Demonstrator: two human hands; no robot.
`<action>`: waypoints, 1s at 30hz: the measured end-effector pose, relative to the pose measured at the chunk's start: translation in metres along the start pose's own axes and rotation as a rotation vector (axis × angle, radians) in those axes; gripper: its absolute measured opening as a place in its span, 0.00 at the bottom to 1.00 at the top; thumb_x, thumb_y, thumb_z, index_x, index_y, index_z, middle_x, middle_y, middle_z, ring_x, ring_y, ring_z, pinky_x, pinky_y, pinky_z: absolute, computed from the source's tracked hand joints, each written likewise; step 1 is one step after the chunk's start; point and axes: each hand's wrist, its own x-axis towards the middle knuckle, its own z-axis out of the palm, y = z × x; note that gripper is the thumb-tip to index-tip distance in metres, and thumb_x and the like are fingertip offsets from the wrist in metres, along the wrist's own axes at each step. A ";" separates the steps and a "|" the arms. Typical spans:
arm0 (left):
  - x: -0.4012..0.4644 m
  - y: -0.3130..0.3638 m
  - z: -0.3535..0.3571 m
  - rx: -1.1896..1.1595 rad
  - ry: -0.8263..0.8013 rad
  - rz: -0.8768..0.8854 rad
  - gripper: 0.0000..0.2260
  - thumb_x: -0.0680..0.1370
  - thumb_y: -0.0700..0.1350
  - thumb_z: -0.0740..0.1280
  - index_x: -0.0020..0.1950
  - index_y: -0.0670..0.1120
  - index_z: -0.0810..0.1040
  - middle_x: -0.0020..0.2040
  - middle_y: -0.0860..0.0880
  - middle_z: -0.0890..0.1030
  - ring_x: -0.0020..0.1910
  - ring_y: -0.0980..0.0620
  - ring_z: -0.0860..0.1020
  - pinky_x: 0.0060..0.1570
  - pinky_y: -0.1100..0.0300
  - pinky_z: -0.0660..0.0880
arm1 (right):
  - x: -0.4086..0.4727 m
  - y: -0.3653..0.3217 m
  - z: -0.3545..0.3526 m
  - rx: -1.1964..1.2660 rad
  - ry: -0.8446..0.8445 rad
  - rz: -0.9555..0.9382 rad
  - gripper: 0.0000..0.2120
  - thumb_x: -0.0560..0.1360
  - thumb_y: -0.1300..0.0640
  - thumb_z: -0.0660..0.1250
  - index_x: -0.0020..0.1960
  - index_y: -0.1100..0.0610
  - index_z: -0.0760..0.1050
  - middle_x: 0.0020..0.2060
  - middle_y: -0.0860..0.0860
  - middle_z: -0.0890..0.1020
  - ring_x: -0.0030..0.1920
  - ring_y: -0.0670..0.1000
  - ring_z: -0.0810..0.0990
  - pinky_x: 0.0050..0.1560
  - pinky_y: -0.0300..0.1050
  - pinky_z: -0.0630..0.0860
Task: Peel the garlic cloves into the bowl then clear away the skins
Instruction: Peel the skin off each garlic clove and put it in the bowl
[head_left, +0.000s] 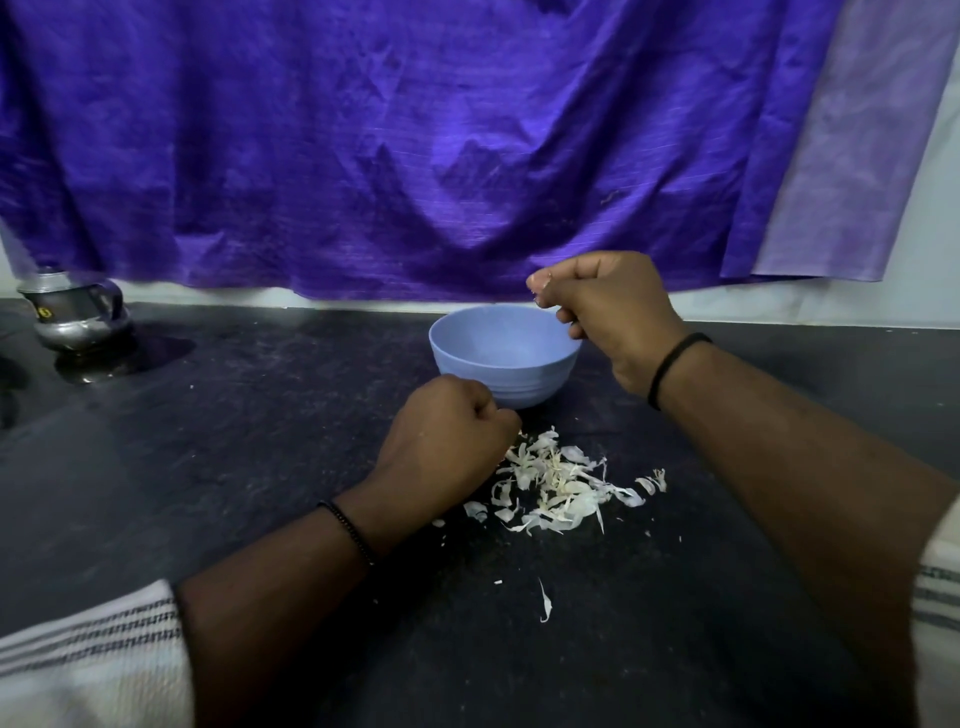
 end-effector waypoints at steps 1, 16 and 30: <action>0.000 -0.001 0.000 0.002 0.001 0.000 0.13 0.75 0.46 0.68 0.31 0.44 0.75 0.30 0.49 0.79 0.29 0.58 0.75 0.30 0.62 0.68 | -0.002 -0.001 -0.003 0.002 -0.011 0.010 0.05 0.75 0.64 0.70 0.47 0.61 0.84 0.38 0.53 0.84 0.33 0.45 0.74 0.30 0.35 0.73; 0.003 -0.005 -0.007 -0.120 -0.020 0.071 0.06 0.72 0.48 0.77 0.37 0.50 0.83 0.31 0.52 0.82 0.28 0.62 0.75 0.31 0.68 0.71 | -0.077 0.020 -0.038 -0.404 -0.257 -0.150 0.06 0.73 0.62 0.74 0.42 0.52 0.81 0.32 0.50 0.85 0.31 0.47 0.83 0.35 0.45 0.82; 0.007 -0.013 -0.022 0.352 -0.154 0.052 0.09 0.71 0.54 0.76 0.47 0.53 0.82 0.41 0.57 0.78 0.45 0.55 0.77 0.45 0.58 0.73 | -0.076 0.036 -0.040 -0.813 -0.510 -0.224 0.06 0.71 0.53 0.77 0.48 0.48 0.84 0.35 0.36 0.80 0.39 0.32 0.76 0.40 0.25 0.69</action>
